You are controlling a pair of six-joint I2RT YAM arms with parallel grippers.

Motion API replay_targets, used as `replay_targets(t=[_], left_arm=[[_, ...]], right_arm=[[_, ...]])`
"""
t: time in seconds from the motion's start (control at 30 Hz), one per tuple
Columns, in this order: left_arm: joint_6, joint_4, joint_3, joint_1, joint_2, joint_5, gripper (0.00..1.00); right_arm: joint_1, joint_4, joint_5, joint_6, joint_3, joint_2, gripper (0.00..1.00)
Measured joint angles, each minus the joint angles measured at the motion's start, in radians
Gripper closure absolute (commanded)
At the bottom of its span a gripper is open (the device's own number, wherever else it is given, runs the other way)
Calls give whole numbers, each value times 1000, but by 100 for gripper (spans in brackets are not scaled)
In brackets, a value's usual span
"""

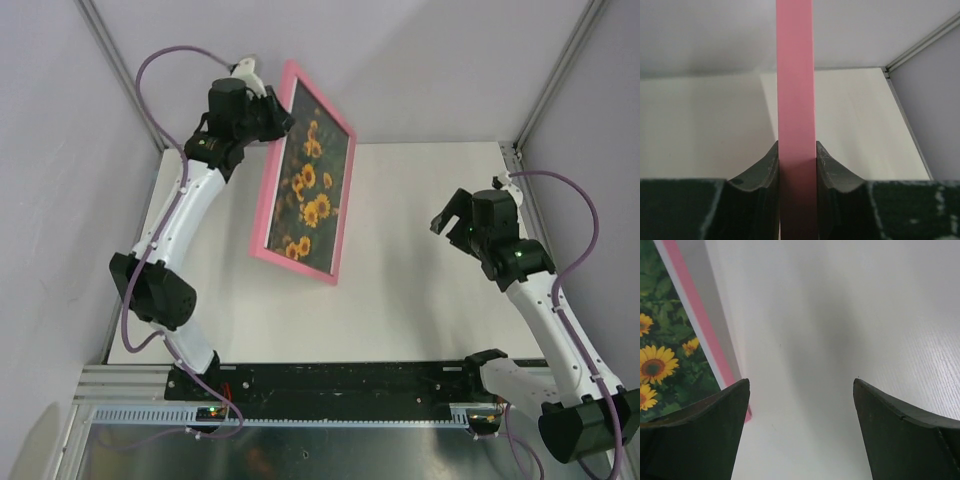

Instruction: Put the photo into the frame

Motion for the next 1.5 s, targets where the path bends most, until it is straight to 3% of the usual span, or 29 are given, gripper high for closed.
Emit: replay_targets(t=[0.33,0.5,0.73,1.0,1.23,1.37,1.5], left_arm=[[-270,180,-390,173,18,290,100],[-391,435,-633,217,19,396,100],[-528,741,-848,223,42,432,98],[-586,949,-928,224,162,474,61],[-529,947,-962,227,247,472,32],[-512,941,-978,235,251,480,21],[-484,924,-976,237,238,476,17]], right_arm=[[-2,67,-66,0,-94,41,12],[-3,123,-111,-2,-154,68,11],[-3,209,-174,-5,-225,117,11],[-3,300,-240,-18,-277,162,10],[-3,358,-270,-27,-318,199,10],[-3,377,-280,-27,-331,212,9],[-3,387,-283,-27,-333,223,9]])
